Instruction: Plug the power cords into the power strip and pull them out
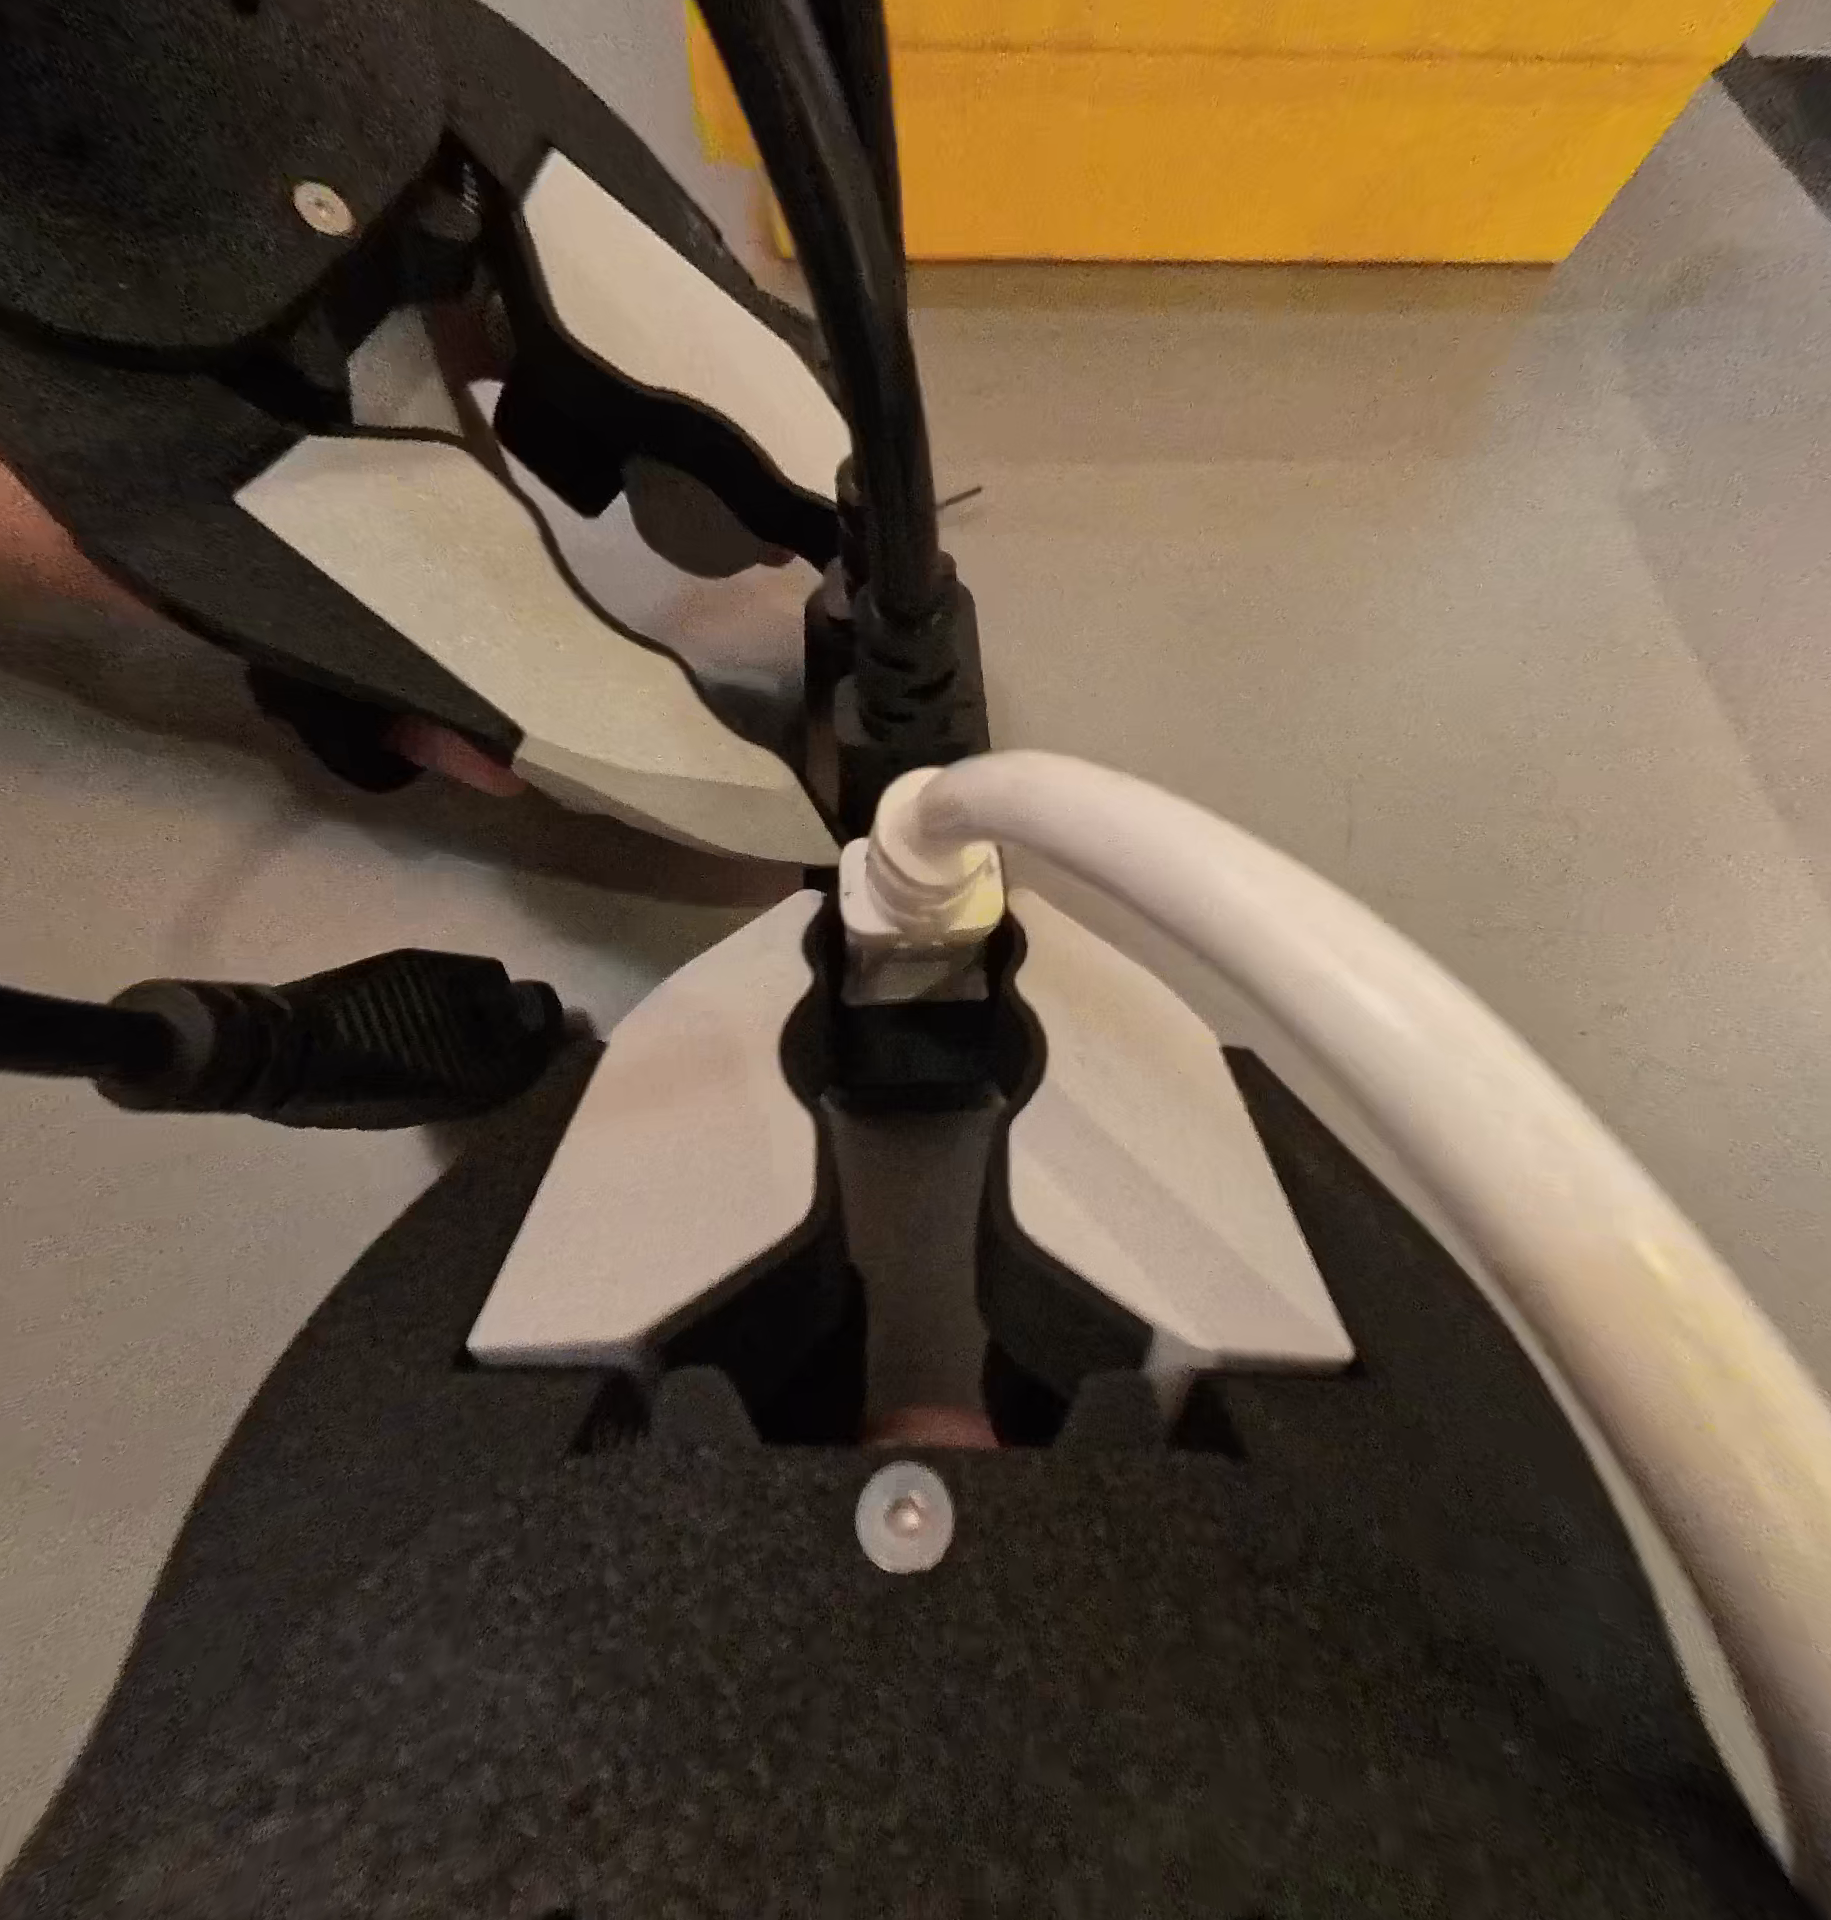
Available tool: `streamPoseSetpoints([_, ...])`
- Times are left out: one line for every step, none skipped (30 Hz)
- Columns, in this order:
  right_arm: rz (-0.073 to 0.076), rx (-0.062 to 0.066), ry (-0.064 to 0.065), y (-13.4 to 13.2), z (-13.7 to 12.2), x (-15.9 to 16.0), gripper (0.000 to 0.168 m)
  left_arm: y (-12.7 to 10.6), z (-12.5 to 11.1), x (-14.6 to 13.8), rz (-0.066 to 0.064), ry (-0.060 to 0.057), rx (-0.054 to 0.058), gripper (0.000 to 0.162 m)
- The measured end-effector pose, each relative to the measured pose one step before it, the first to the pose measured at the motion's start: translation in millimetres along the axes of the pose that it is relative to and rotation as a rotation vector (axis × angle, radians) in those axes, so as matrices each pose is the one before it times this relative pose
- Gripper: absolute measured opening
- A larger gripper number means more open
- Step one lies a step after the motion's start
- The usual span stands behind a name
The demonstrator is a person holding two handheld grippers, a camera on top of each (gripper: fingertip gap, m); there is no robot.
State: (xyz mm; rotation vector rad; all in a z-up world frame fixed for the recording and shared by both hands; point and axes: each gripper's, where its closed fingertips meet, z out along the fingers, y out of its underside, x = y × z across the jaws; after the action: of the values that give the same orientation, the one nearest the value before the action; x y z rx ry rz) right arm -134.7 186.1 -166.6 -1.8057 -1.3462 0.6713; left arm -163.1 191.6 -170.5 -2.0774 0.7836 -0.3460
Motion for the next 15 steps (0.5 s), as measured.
streamPoseSetpoints([0.0001,0.0483,-0.0020,-5.13,-4.88,-0.09,0.025,-2.40,-1.18,2.32,-0.0221,0.0264,-0.0007,0.054])
streamPoseSetpoints([0.0178,0.0554,-0.0141,-5.74,-5.53,0.33,0.024,-2.32,-0.69,2.21,-0.0180,0.0280,-0.0011,0.053])
streamPoseSetpoints([0.0176,0.0314,0.0094,-2.98,-3.86,3.12,0.024,-0.89,-0.16,-1.64,0.0201,-0.0076,-0.0030,0.047])
streamPoseSetpoints([0.0061,0.0206,0.0129,-2.37,-1.45,2.26,0.025,0.46,-0.88,-7.69,0.0533,-0.0648,-0.0054,0.027])
streamPoseSetpoints([-0.0144,0.0000,-0.0023,-0.29,0.60,-1.62,0.024,0.58,-0.48,-3.59,0.0486,-0.0502,0.0029,0.028])
streamPoseSetpoints([0.0034,0.0011,-0.0058,-0.21,0.01,-0.46,0.025,-0.05,-0.49,0.24,0.0012,-0.0094,0.0063,0.028])
streamPoseSetpoints([-0.0013,0.0113,-0.0050,-1.41,-0.51,-1.01,0.025,0.50,-1.33,0.15,-0.0192,0.0229,-0.0056,0.028])
streamPoseSetpoints([-0.0057,-0.0071,-0.0066,0.37,1.86,-2.81,0.025,1.80,-1.77,-1.50,-0.0120,0.0214,-0.0232,0.027])
streamPoseSetpoints([-0.0103,-0.0274,-0.0022,2.69,3.98,-2.52,0.026,2.62,-1.52,-2.79,0.0053,-0.0005,-0.0245,0.026])
streamPoseSetpoints([0.0055,-0.0323,-0.0068,3.15,4.30,-0.89,0.026,1.73,-0.49,-2.58,0.0092,-0.0133,-0.0041,0.026])
streamPoseSetpoints([0.0242,-0.0126,-0.0111,1.03,2.26,0.99,0.026,0.29,0.29,-1.25,-0.0043,-0.0035,0.0166,0.026])
streamPoseSetpoints([0.0282,-0.0056,-0.0184,0.73,0.67,0.65,0.026,0.08,0.16,-0.02,-0.0189,0.0148,0.0187,0.026])
streamPoseSetpoints([0.0331,-0.0070,-0.0196,0.81,0.75,0.21,0.026,0.52,-0.58,0.12,-0.0269,0.0224,0.0133,0.026])
streamPoseSetpoints([0.0283,-0.0066,-0.0105,0.80,1.00,0.58,0.026,1.08,-1.34,0.00,-0.0183,0.0217,0.0085,0.026])
streamPoseSetpoints([0.0090,-0.0036,0.0019,0.37,0.34,1.14,0.026,0.92,-1.41,0.77,-0.0014,0.0231,0.0085,0.032])
